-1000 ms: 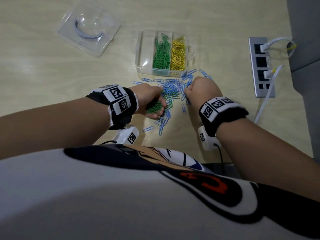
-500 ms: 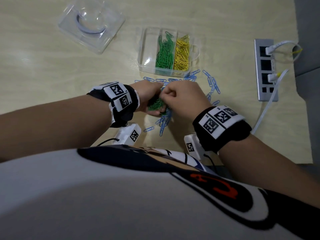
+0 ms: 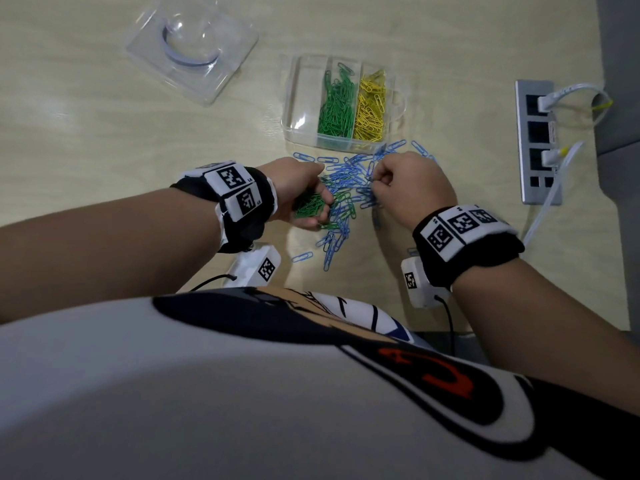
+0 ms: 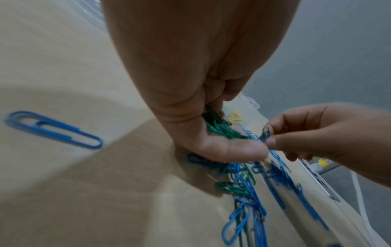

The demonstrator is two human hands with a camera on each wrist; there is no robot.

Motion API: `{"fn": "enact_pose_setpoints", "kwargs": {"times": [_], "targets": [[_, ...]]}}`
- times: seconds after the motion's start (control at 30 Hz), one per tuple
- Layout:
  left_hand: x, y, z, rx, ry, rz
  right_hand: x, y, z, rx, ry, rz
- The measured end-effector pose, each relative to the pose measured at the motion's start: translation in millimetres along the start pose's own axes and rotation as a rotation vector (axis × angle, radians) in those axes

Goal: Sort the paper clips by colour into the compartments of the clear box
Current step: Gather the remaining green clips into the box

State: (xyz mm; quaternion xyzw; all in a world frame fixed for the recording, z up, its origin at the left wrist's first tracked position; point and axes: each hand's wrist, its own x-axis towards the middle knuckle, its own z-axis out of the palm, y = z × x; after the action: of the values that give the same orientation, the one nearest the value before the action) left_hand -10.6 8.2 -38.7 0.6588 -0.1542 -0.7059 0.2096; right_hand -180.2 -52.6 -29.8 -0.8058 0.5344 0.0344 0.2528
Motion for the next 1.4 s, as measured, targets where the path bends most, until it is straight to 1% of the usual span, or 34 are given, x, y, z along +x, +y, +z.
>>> {"fn": "enact_pose_setpoints", "kwargs": {"times": [0.1,0.23,0.33,0.37,0.43,0.5,0.57,0.63,0.67,0.73,0.8,0.9,1.0,1.07,1.1,1.17,1.2,1.27,1.33,1.4], "targets": [[0.5,1.0,2.3,0.006,-0.015,0.003,-5.9,-6.3,-1.3,0.024,0.045,-0.021],[-0.4,3.7,5.3,0.050,-0.017,0.011,-10.8,-14.1,-3.7,-0.056,0.040,-0.074],[-1.8,4.8,6.4,0.063,-0.030,0.021,-16.6,-23.4,-5.6,0.022,0.061,-0.148],[-2.0,4.9,6.4,0.066,-0.034,0.022,-17.6,-25.8,-5.2,-0.009,0.071,-0.174],[-2.2,4.9,6.5,0.071,-0.038,0.019,-16.9,-26.9,-5.1,-0.179,0.085,-0.190],[-2.5,4.5,5.8,0.070,-0.033,0.015,-12.6,-22.4,-8.2,-0.257,0.083,-0.146],[-2.5,3.8,4.4,0.071,-0.031,0.015,-8.9,-16.7,-10.4,-0.169,0.091,-0.102],[-2.0,2.9,3.4,0.065,-0.031,0.020,-8.2,-16.5,-8.1,-0.018,0.113,-0.162],[-1.5,2.5,3.8,0.057,-0.034,0.026,-9.9,-19.4,-6.2,0.037,0.095,-0.215],[-0.4,2.2,4.7,0.036,-0.040,0.052,-14.6,-28.8,-0.8,0.081,0.007,-0.313],[-0.4,2.1,5.4,0.015,-0.049,0.073,-17.6,-34.7,3.4,0.113,-0.046,-0.335],[-2.3,3.0,3.2,0.008,-0.077,0.085,-18.1,-32.3,2.1,0.238,-0.043,-0.306],[-3.5,2.9,0.8,0.008,-0.092,0.058,-18.8,-22.5,-1.1,0.363,-0.050,-0.241],[-3.6,3.4,1.4,0.026,-0.079,0.048,-15.1,-14.8,0.2,0.365,-0.035,-0.185],[-4.4,3.9,2.4,0.042,-0.070,0.045,-11.3,-10.0,2.2,0.327,-0.002,-0.141],[-5.8,4.6,3.8,0.066,-0.060,0.050,-3.1,0.0,6.7,0.169,0.055,-0.035],[-5.9,4.9,3.9,0.070,-0.060,0.051,-0.4,4.7,9.3,0.076,0.050,0.004],[-6.2,5.3,3.3,0.074,-0.062,0.050,0.5,10.5,15.0,-0.059,-0.009,0.002],[-6.8,5.8,2.1,0.080,-0.055,0.045,-0.2,12.8,18.3,-0.109,-0.036,-0.030],[-7.3,6.0,1.1,0.081,-0.046,0.040,0.4,13.6,17.4,-0.129,-0.032,-0.034]]}}
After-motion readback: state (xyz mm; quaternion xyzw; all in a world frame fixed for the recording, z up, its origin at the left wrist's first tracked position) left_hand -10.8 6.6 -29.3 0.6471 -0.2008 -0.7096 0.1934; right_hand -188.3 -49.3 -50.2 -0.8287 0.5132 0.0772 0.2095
